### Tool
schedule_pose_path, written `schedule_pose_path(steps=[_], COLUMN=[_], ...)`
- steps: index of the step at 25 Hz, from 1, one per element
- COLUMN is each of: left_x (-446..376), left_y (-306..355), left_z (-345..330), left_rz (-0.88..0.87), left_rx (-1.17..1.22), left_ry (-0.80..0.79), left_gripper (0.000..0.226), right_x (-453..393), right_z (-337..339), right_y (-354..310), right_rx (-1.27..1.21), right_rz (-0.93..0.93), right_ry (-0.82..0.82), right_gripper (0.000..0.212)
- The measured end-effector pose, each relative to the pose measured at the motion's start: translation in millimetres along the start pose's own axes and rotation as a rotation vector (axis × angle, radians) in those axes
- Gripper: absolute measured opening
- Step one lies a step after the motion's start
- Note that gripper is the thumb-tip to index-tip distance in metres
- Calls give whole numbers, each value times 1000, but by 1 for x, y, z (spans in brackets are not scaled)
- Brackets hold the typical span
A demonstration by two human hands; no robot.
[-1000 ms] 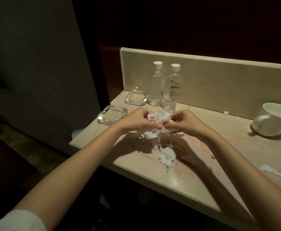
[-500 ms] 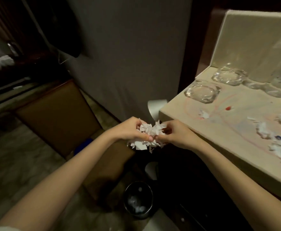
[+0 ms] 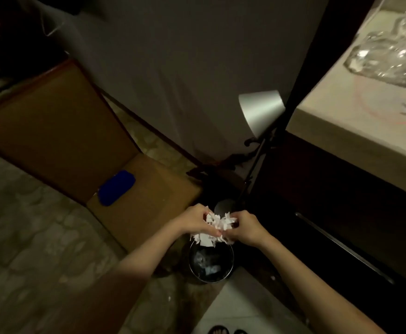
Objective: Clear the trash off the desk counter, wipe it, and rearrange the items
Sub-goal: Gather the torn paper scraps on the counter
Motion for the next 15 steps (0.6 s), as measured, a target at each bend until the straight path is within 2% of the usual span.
schedule_pose_path(steps=[4,6,8,12,15], left_x=[-69,-98,-123,-154,-158], left_y=[-77,-113,-146,-194,-204], left_z=[-35,-52,-70,-95,-100], left_rz=[109,137,147,174,205], left_rx=[23,30,56,106,134], left_ry=[-6,-8,-11,-18,-23], left_gripper=[51,46,39,56,56], right_x=[-63,-93,-120,-159,-160], right_z=[-46,-71,-93,-124,-123], right_y=[66,97,123,157,167], right_rx=[17,24,55,145,163], right_rz=[-92,-118,-140,-121,-132], right_ry=[-17,-30,-58,-138,-142], right_gripper=[14,18,11,32,42])
Point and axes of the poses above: each hand's wrist, its own x-axis away from the middle knuckle, its own z-axis out of the back of the hand, y = z × x, the point moved 8 cm from there along -x, towards the middle knuckle, and after that the axes turned 9 degrees about -y, right-handed, at the moved point
